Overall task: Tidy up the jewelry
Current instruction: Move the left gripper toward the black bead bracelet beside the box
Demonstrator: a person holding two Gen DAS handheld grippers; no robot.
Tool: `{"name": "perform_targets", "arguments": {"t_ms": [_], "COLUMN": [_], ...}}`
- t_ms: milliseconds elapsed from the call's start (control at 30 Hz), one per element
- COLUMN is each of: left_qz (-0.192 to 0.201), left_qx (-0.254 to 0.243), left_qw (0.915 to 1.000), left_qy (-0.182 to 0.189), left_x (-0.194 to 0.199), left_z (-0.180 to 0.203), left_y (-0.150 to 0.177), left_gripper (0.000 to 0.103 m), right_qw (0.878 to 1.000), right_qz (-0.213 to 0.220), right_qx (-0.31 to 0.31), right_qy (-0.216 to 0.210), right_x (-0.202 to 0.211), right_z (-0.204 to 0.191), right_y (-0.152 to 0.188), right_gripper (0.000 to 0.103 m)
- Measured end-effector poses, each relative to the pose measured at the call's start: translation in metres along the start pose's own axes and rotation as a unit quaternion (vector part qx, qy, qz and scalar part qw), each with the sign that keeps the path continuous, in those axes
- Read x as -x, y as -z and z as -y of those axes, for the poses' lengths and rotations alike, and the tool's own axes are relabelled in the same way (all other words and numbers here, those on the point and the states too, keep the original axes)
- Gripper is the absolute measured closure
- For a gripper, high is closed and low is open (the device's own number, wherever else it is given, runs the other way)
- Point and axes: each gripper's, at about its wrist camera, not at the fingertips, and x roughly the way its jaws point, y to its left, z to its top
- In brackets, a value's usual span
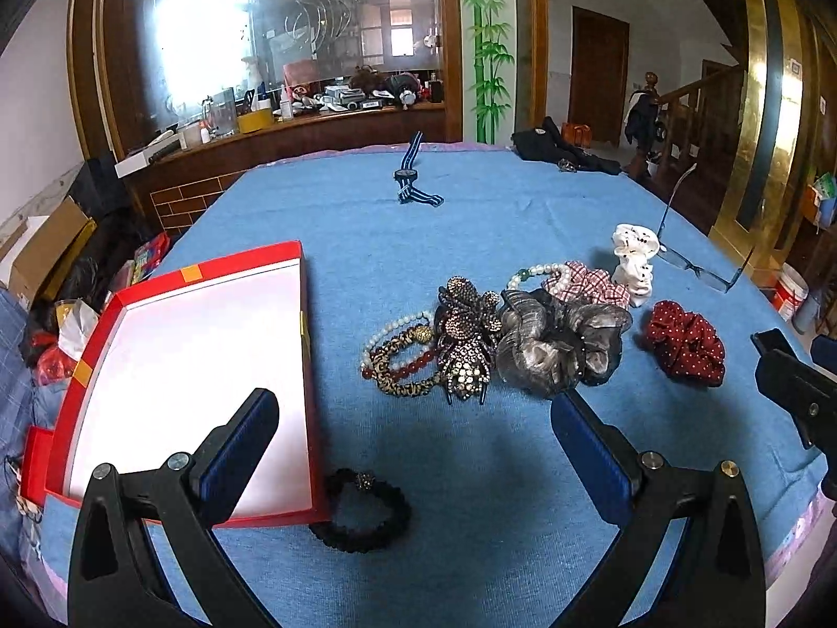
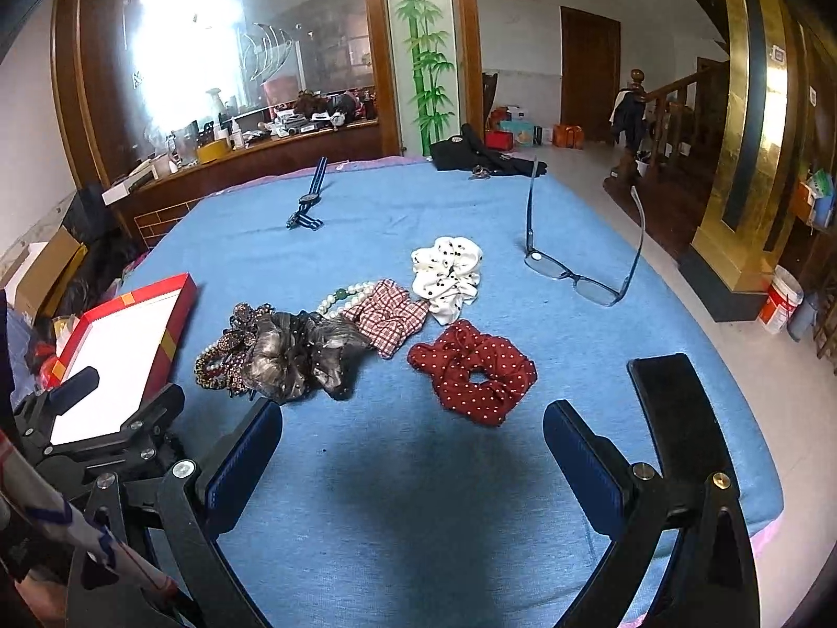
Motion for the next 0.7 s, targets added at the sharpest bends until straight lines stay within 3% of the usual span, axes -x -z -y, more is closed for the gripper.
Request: {"name": "perform_targets", "arguments": {"t_ms": [700], "left_qz": [-0.018], "left_qx": [-0.003], "left_qw": [0.9998], "left_qy": [-0.002], "left_x": [-0.015], "left_z": [-0.005], "left_y": [0.003], "left_gripper": [0.0], "right_qw": [1.0], "right_qz": [-0.024], "right_qx": [0.009], "right_qy": [-0.01], "right_x": [-0.017], "right_z": [-0.012], "right_y": [-0.001], "right_gripper": [0.001]}}
